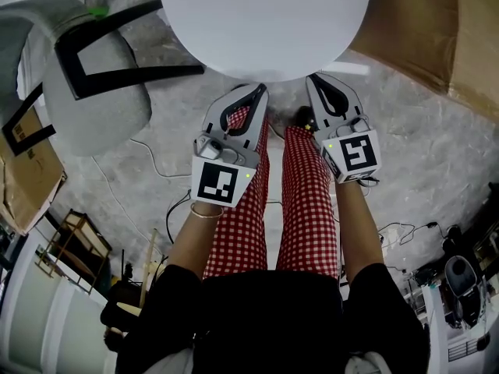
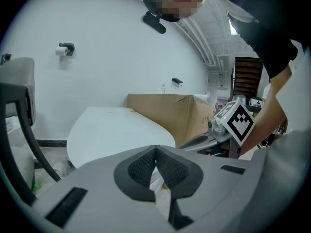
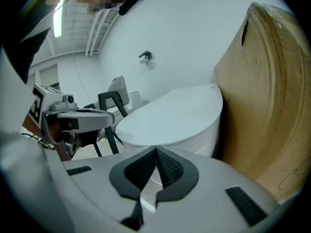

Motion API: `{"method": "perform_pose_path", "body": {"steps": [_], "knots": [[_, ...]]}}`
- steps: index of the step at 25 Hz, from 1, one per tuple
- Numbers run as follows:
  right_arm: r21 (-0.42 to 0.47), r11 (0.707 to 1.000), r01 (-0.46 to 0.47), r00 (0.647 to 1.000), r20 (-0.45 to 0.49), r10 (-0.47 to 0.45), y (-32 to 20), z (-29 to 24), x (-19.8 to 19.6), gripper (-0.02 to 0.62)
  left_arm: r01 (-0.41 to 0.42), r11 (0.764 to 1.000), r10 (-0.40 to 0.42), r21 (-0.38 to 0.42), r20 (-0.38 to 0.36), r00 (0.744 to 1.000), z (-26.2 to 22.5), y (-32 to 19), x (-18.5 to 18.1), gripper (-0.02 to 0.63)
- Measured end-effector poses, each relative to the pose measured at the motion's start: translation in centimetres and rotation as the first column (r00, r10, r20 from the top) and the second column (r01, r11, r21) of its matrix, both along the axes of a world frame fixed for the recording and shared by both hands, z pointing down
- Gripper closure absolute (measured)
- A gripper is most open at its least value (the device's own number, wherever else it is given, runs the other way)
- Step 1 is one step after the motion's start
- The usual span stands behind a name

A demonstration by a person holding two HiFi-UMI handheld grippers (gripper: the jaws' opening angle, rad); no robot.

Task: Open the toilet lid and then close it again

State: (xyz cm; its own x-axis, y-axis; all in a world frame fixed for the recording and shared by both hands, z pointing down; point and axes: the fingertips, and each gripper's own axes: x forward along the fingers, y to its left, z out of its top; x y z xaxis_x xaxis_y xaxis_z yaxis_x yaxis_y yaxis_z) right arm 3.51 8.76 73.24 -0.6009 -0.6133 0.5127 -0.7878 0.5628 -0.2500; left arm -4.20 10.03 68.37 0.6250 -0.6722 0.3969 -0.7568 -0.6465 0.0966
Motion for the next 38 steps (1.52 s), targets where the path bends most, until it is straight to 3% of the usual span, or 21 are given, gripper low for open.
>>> {"method": "perform_pose_path", "body": {"steps": [8, 20, 27, 31, 38], "knots": [[0.009, 1.000, -0.005, 1.000, 0.025, 0.005, -0.5, -1.5, -0.3, 0.577, 0.017, 0.999, -0.018, -0.031, -0.012, 1.000, -0.3, 0.2, -0.7, 0.603], [0.023, 0.999, -0.034, 0.996, 0.080, 0.032, -0.9, -5.6, -0.3, 0.577, -0.062, 0.998, 0.062, 0.004, -0.029, 0.998, -2.7, 0.7, 1.4, 0.603], [0.045, 0.998, -0.038, 0.995, 0.089, 0.034, -1.1, -7.9, -0.3, 0.577, -0.028, 0.999, 0.026, -0.038, -0.073, 0.997, -3.7, 0.7, 1.5, 0.603], [0.061, 0.997, -0.044, 0.995, 0.093, 0.038, -1.4, -8.9, -0.6, 0.577, 0.031, 0.996, -0.040, -0.082, -0.109, 0.993, -3.8, 0.1, 0.3, 0.603], [0.079, 0.995, -0.057, 0.994, 0.102, 0.049, -1.8, -10.7, -0.6, 0.577, 0.048, 0.996, -0.056, -0.075, -0.110, 0.992, -5.3, -0.9, -0.1, 0.603]]}}
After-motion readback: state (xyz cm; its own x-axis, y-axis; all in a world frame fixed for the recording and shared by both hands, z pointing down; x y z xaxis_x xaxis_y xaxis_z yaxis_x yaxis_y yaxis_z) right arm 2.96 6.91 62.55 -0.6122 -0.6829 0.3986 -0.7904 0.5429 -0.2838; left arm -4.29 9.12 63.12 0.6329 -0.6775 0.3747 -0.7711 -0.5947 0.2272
